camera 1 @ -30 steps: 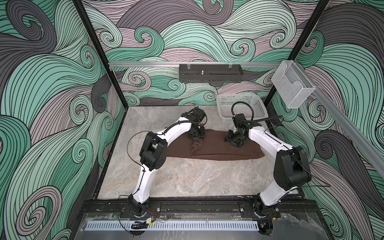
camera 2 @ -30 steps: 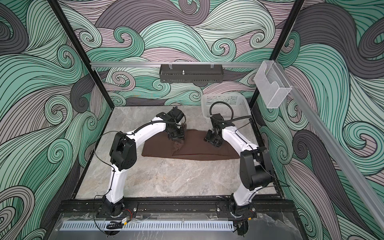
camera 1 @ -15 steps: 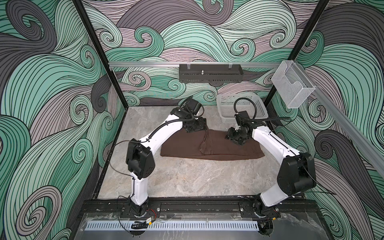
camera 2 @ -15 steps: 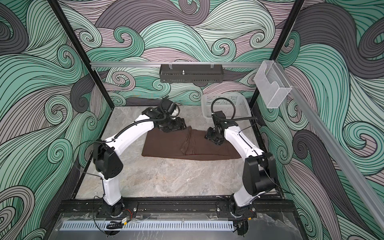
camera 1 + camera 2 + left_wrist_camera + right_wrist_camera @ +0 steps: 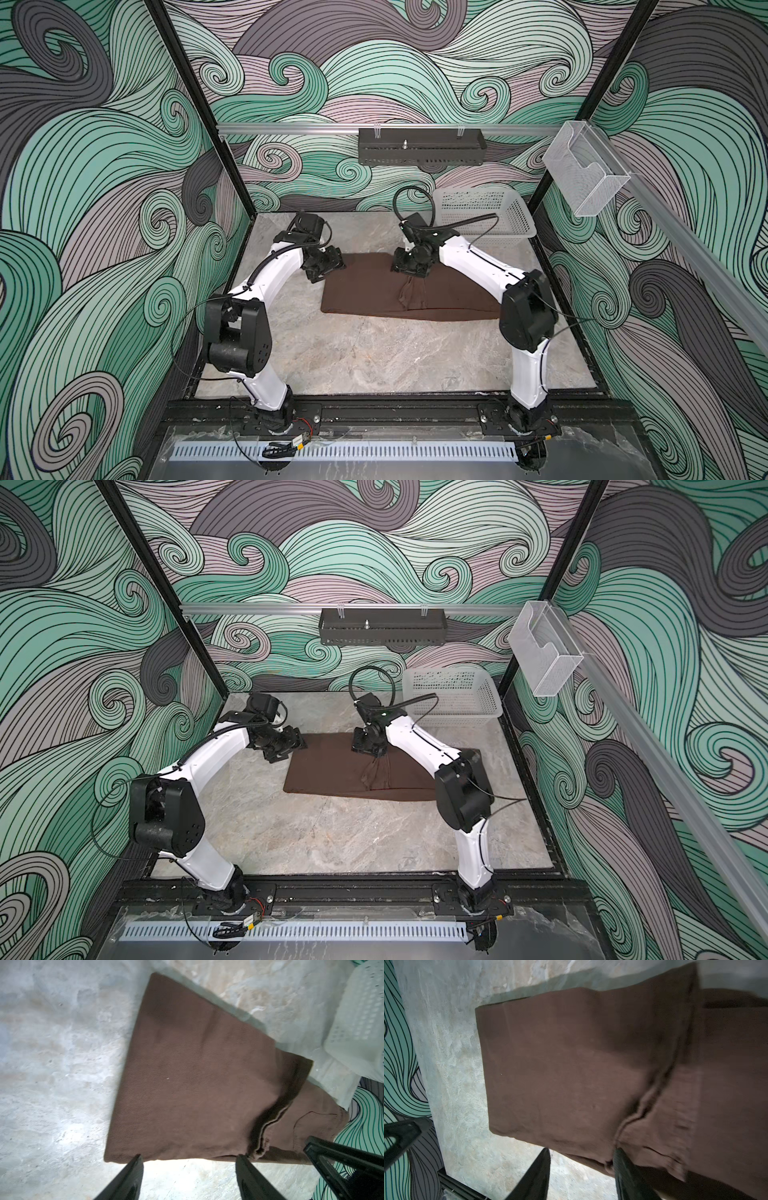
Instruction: Fold and stack the trousers
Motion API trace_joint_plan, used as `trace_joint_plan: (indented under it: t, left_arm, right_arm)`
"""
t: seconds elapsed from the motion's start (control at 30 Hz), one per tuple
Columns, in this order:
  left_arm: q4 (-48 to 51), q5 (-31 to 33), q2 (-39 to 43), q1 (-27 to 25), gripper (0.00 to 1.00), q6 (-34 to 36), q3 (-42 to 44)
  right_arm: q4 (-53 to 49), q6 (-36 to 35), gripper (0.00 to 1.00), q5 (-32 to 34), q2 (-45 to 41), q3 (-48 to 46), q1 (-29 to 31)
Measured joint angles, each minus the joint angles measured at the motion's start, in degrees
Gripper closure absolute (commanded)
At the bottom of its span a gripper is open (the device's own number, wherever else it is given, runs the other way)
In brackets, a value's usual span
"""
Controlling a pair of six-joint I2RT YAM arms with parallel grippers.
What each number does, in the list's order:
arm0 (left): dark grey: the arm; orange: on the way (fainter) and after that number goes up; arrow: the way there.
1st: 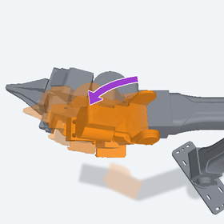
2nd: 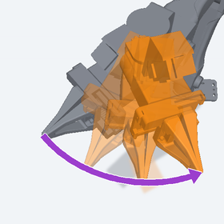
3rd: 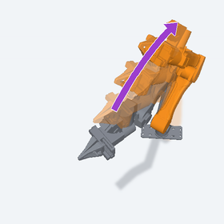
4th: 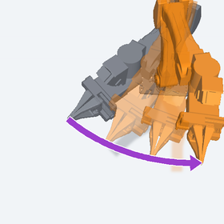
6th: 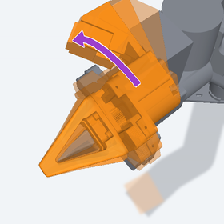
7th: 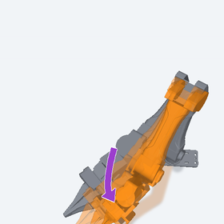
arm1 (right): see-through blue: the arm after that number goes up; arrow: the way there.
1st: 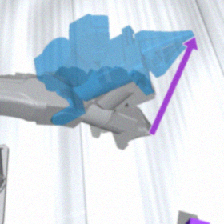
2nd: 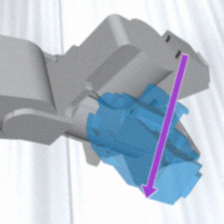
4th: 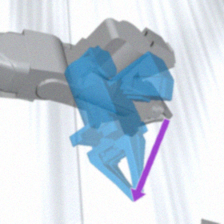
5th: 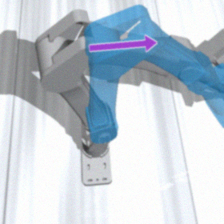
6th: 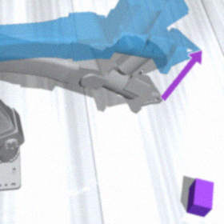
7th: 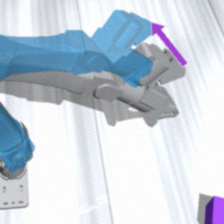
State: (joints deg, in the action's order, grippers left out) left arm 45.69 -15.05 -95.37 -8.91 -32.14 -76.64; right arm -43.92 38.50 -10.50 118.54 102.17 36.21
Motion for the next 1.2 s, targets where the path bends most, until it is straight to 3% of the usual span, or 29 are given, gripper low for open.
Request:
trace_joint_plan:
  t: [0.2, 0.37, 0.57, 0.83, 0.97, 1.2]
  left_arm:
    - [0.48, -1.62, 0.48, 3.04, 0.27, 1.81, 1.07]
    - [1.29, -2.14, 1.51, 5.05, 0.27, 3.34, 1.05]
    - [2.45, -2.93, 2.19, 7.54, 0.27, 4.72, 1.01]
    - [4.33, -3.93, 3.21, 10.62, 0.23, 7.8, -0.28]
    - [5.29, -6.49, 0.79, 11.41, 0.2, 9.68, -3.08]
    - [5.07, -11.5, -5.92, 11.52, 0.16, 10.71, -3.34]
  right_arm:
    - [0.24, 2.29, 0.51, -1.36, 9.7, 5.09, 1.88]
    - [-1.46, 2.16, 0.48, 0.72, 11.45, 3.82, 1.51]
    - [-3.23, 0.31, 0.46, 6.78, 6.64, -4.79, 0.0]
    - [-5.99, -1.6, 0.45, 12.15, -6.69, -17.73, -9.07]
    - [-6.25, -2.8, 0.42, 11.45, -8.28, -17.53, -10.16]
    - [-4.09, -3.8, 0.38, 3.8, -4.13, -15.78, -9.38]
